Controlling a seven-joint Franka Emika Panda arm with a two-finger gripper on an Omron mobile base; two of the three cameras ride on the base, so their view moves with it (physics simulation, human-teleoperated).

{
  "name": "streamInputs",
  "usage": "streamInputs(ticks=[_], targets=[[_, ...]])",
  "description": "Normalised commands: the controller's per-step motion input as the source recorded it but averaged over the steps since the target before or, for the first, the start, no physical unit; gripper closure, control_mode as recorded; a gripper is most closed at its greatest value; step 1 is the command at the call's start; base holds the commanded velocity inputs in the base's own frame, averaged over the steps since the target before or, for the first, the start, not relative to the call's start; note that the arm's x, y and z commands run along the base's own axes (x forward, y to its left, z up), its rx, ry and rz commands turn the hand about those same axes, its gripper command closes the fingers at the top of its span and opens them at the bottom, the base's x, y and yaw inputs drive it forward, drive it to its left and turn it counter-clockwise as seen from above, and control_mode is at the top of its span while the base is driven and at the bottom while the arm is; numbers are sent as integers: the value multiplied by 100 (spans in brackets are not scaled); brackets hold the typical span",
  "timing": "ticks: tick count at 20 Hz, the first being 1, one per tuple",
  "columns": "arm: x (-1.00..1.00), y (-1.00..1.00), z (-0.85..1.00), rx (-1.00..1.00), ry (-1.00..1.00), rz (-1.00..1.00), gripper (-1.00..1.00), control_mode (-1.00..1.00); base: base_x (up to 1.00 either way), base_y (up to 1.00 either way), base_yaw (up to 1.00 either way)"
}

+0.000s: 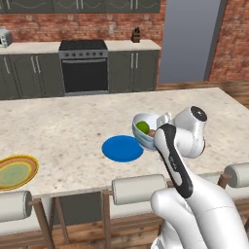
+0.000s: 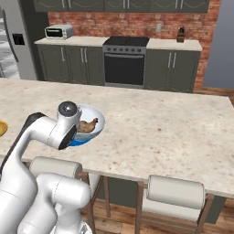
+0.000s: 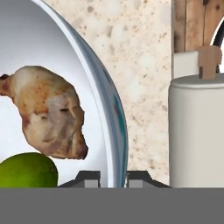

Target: Pick the chicken drumstick and lime from their plates and place them in the bowl. Then put the bowl in the fridge.

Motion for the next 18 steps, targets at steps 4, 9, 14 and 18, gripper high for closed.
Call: streamInputs(ticks=[4, 9, 14, 18], targets=[[0, 0, 0, 0, 0, 0, 100, 100, -66, 0, 16], [0, 0, 0, 0, 0, 0, 100, 100, -50, 37, 19], [0, 0, 0, 0, 0, 0, 100, 100, -5, 88, 21], [0, 0, 0, 0, 0, 0, 100, 100, 0, 91, 18]])
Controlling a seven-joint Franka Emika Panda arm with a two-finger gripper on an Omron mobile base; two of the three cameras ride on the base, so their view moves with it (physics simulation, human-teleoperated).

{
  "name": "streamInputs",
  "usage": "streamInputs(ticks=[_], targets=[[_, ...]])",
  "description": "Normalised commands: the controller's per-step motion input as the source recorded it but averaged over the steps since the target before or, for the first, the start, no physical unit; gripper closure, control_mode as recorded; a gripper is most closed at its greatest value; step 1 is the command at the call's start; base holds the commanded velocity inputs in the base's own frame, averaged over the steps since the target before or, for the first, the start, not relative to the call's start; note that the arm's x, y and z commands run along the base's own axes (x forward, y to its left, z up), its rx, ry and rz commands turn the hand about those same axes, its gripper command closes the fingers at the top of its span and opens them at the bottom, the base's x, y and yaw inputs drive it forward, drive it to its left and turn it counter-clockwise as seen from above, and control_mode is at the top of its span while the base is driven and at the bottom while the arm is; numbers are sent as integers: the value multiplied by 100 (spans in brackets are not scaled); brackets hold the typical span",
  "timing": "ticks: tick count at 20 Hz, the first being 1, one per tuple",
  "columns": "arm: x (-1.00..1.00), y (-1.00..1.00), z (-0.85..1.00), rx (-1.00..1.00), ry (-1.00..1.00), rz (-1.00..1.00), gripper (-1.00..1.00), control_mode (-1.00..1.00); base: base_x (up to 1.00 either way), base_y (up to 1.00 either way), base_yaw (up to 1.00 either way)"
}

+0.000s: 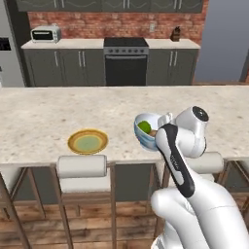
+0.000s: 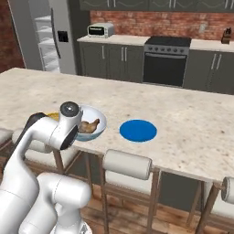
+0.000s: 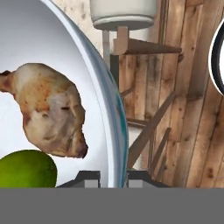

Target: Pick the chicken drumstick and lime from their plates and place them in the bowl. Then put the bowl in the fridge.

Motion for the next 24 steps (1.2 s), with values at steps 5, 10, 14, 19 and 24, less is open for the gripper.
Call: streamInputs(ticks=[5, 10, 14, 19, 24], targets=[[0, 0, 0, 0, 0, 0, 100, 100, 0, 92, 16], [0, 0, 0, 0, 0, 0, 100, 100, 0, 94, 10], [0, 0, 0, 0, 0, 0, 100, 100, 4, 94, 8], [0, 0, 0, 0, 0, 0, 100, 100, 9, 94, 3], [0, 0, 0, 0, 0, 0, 100, 100, 13, 94, 2]])
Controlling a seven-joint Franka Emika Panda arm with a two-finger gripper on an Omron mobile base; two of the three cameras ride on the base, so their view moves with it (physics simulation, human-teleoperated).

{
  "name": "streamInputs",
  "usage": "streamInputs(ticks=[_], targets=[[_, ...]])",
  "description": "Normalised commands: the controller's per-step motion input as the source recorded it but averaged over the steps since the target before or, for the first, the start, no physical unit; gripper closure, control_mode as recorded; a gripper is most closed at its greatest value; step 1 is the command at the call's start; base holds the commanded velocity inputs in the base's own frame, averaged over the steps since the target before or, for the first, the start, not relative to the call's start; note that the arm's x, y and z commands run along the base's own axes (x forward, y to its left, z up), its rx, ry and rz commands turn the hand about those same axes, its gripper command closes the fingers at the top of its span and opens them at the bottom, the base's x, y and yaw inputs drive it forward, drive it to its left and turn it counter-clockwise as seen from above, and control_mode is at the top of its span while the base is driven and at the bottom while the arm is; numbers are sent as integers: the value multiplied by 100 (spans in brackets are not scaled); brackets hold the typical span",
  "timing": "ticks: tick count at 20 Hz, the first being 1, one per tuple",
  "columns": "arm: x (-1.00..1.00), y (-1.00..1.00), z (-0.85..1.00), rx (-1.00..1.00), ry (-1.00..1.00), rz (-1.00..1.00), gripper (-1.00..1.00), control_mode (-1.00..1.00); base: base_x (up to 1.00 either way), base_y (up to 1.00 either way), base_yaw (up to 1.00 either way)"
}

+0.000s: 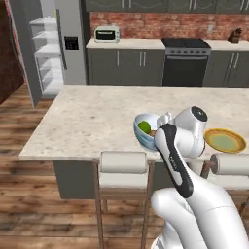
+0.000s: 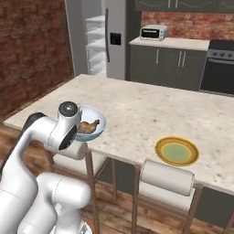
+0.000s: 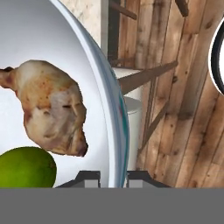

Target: Pick the chicken drumstick and lime from their plates and place them in the bowl. Then put the bowl in the fridge.

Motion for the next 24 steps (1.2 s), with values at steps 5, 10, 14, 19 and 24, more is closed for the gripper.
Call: streamInputs(ticks=[5, 10, 14, 19, 24], targets=[[0, 0, 0, 0, 0, 0, 100, 100, 15, 94, 1], [0, 0, 0, 0, 0, 0, 100, 100, 15, 94, 2], [0, 0, 0, 0, 0, 0, 100, 100, 20, 94, 1], [0, 0, 0, 0, 0, 0, 100, 100, 28, 94, 0], [0, 0, 0, 0, 0, 0, 100, 100, 30, 94, 0]])
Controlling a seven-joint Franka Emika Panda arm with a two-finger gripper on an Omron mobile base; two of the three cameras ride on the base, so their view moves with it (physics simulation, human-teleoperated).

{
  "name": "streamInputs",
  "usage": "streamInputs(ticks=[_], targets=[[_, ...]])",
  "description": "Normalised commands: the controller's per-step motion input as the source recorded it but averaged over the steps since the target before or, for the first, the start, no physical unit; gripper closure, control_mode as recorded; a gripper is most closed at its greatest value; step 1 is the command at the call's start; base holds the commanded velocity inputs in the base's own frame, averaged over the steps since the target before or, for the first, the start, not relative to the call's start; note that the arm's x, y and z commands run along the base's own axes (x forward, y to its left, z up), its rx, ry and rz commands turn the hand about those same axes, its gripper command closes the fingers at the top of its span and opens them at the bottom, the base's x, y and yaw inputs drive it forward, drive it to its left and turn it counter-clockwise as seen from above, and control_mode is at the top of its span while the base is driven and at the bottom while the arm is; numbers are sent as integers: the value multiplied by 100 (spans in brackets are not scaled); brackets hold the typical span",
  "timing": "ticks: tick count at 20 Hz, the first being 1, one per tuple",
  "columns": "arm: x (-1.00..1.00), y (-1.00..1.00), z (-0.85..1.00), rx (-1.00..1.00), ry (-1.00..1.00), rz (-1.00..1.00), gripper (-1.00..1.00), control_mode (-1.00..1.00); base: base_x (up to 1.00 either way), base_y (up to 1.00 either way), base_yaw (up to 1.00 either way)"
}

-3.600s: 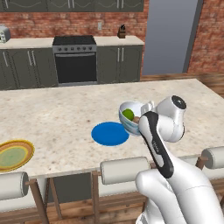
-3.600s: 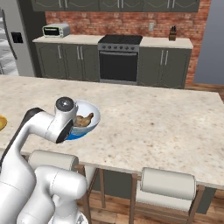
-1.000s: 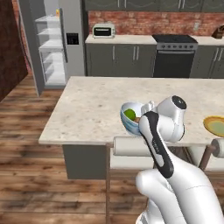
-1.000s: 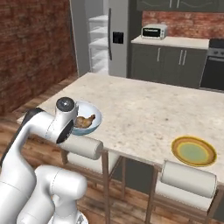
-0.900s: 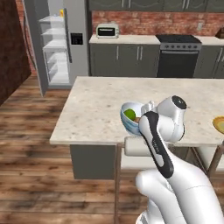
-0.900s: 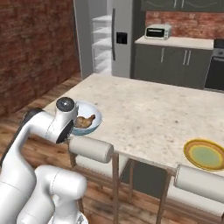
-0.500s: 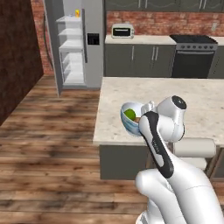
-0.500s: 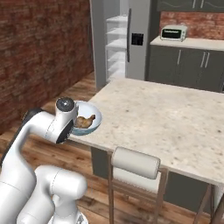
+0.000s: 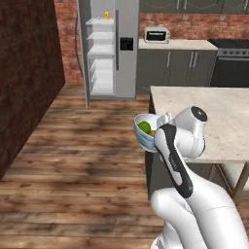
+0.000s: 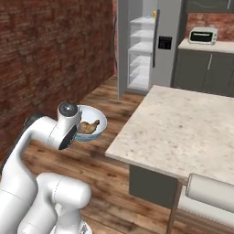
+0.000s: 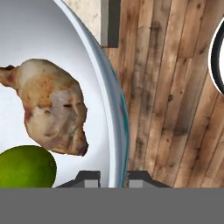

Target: Pick the chicken drumstick and lime from their plates and place them in the bowl. Then put the bowl in the fridge.

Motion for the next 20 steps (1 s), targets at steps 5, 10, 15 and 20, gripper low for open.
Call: streamInputs(ticks=[5, 10, 15, 20], targets=[[0, 0, 0, 0, 0, 0, 100, 100, 46, 93, 0], [0, 0, 0, 0, 0, 0, 100, 100, 69, 81, 0], [0, 0, 0, 0, 0, 0, 100, 100, 87, 51, -3], [0, 0, 0, 0, 0, 0, 100, 100, 94, 24, -14]])
